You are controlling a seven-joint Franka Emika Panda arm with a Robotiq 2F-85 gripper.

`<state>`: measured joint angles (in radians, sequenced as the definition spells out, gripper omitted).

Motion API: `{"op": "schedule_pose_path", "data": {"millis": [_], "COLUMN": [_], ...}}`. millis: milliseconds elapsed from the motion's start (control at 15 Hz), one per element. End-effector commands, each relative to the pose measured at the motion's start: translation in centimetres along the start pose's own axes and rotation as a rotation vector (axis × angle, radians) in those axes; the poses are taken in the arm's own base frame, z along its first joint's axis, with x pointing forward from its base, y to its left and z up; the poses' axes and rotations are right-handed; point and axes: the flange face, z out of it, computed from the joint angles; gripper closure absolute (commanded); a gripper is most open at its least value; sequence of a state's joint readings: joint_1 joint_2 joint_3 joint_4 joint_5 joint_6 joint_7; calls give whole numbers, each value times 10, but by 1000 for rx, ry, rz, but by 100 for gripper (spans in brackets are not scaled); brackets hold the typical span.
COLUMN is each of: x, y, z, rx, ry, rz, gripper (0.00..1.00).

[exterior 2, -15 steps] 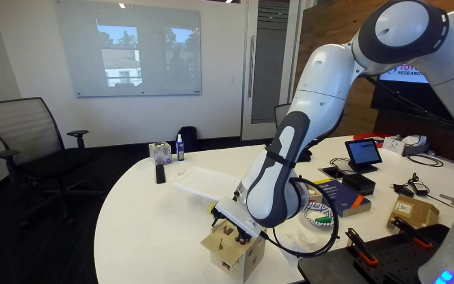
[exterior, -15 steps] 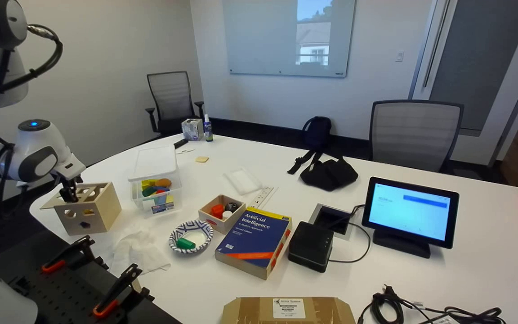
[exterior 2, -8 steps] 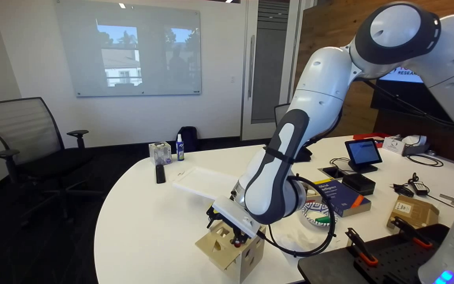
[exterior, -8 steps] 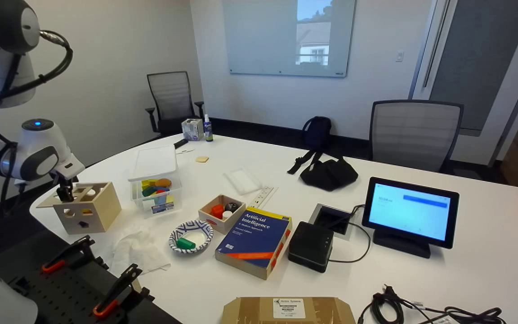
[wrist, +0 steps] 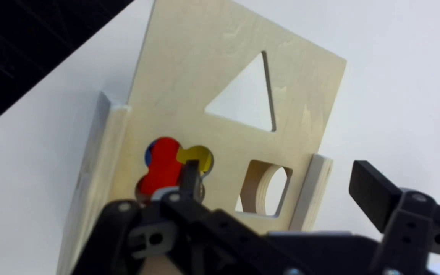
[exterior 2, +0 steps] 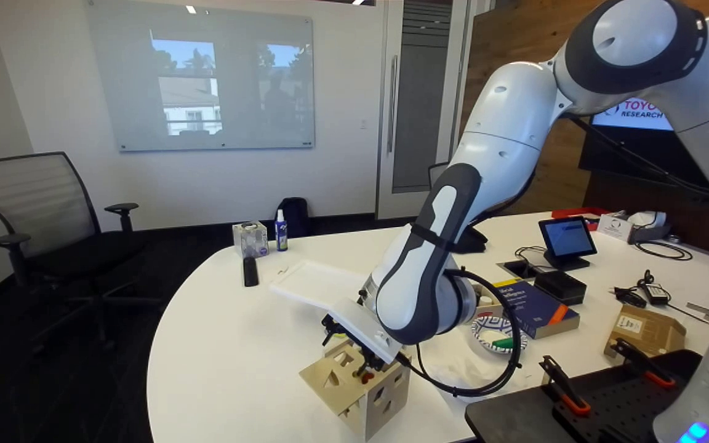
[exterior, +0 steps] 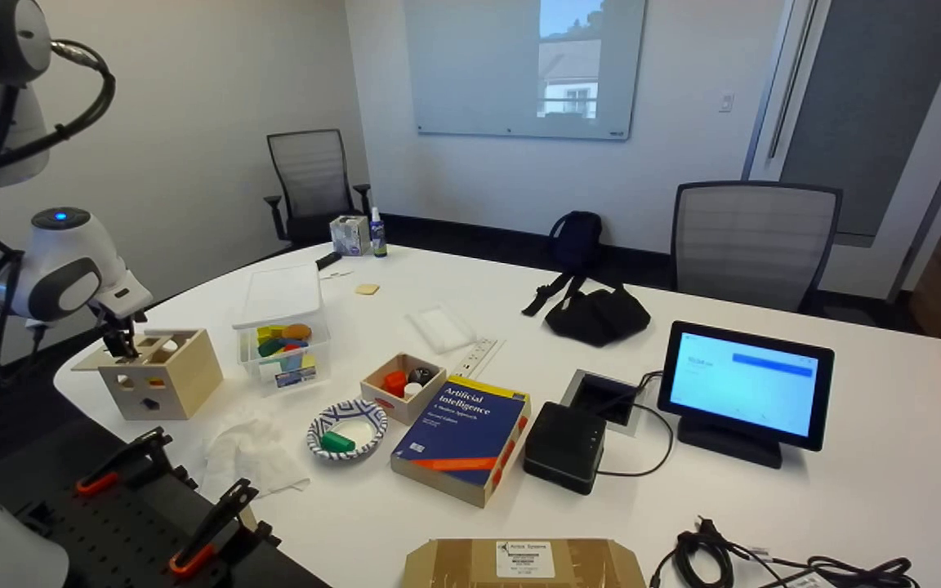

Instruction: Slightly slide the wooden lid off the wooden box

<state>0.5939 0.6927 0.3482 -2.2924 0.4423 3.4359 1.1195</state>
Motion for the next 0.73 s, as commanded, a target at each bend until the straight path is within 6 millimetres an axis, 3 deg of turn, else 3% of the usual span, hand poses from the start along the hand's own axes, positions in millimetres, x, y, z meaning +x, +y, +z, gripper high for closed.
{"op": "schedule_pose_path", "data": {"millis": [0, 267, 667], "x": [-19, -31, -29], "y": [-13, -21, -22], "z": [-33, -54, -52], "rx": [20, 38, -24], "ry": [49, 105, 153], "rz": [-2, 23, 21], "gripper": [0, 0, 0]}}
